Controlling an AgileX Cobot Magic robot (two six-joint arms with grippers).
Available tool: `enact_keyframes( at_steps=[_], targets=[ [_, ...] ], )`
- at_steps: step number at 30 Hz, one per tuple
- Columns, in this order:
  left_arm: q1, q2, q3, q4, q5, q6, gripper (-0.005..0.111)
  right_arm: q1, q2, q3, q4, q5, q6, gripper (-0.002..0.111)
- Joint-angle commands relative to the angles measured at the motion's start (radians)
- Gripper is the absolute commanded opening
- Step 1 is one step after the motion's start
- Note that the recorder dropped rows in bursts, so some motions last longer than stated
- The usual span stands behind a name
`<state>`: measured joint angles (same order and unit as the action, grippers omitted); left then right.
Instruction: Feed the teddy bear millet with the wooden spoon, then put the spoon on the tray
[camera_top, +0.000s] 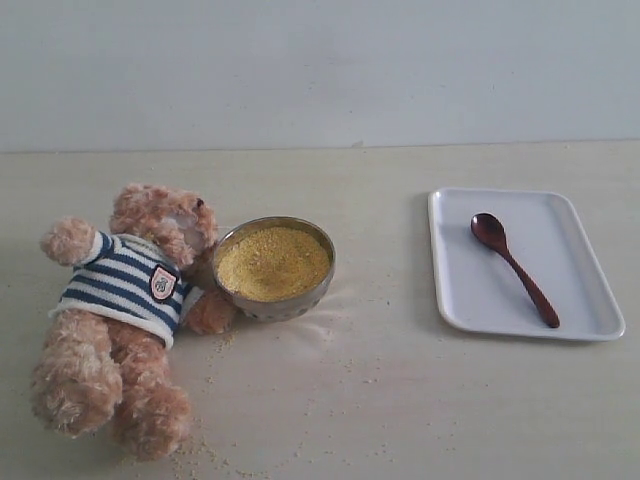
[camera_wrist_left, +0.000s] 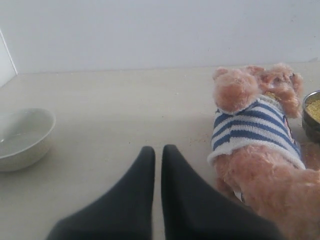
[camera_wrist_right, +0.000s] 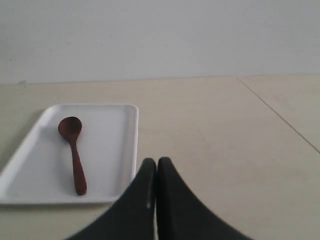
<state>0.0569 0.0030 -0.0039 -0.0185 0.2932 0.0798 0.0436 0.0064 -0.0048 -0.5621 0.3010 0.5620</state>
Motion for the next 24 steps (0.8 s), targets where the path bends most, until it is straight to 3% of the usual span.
enact_keyframes(
  at_steps=[1,3,4,7,9,24],
  targets=[
    [0.003,-0.003,0.004,0.001,-0.01,-0.005,0.005,-0.003,-0.006,0.005,0.049,0.078,-0.018,0.001],
    [0.003,-0.003,0.004,0.001,-0.01,-0.005,0.005,-0.018,-0.006,0.005,0.229,0.083,-0.198,0.001],
    [0.003,-0.003,0.004,0.001,-0.01,-0.005,0.005,-0.058,-0.006,0.005,0.381,0.063,-0.388,0.001],
    [0.003,-0.003,0.004,0.001,-0.01,-0.005,0.005,-0.151,-0.006,0.005,0.519,0.027,-0.634,0.001],
    [0.003,-0.003,0.004,0.001,-0.01,-0.005,0.005,-0.197,-0.006,0.005,0.519,0.026,-0.65,0.001],
    [0.003,-0.003,0.004,0.001,-0.01,-0.005,0.005,-0.162,-0.006,0.005,0.521,0.02,-0.649,0.001]
  ],
)
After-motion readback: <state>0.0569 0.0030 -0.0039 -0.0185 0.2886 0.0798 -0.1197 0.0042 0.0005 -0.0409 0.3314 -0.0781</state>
